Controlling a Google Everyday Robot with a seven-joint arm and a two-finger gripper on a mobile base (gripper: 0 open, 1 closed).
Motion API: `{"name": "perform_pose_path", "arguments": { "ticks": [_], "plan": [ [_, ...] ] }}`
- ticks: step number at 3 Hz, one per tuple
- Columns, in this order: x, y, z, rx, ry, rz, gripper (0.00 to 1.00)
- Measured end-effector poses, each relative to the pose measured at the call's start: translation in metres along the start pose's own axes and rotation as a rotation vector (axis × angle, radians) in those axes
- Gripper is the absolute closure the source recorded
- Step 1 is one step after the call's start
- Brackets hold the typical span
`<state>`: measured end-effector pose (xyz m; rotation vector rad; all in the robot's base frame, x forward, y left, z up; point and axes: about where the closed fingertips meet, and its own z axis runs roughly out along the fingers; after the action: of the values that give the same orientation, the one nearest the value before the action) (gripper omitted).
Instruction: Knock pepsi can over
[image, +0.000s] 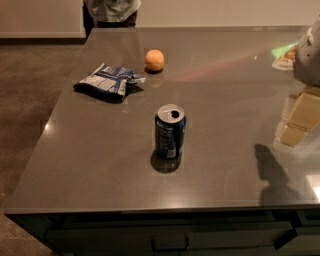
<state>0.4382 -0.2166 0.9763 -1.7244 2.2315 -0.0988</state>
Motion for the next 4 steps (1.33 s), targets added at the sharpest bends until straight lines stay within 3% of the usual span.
{"name": "perform_pose_path", "arguments": {
  "ticks": [1, 2, 4],
  "plan": [
    [-0.001, 0.0, -0.001, 0.001, -0.001, 0.0, 0.0],
    [-0.027, 0.002, -0.001, -0.025, -0.078, -0.022, 0.0],
    [-0.117, 0.033, 0.024, -0.072, -0.251, -0.056, 0.0]
  ]
}}
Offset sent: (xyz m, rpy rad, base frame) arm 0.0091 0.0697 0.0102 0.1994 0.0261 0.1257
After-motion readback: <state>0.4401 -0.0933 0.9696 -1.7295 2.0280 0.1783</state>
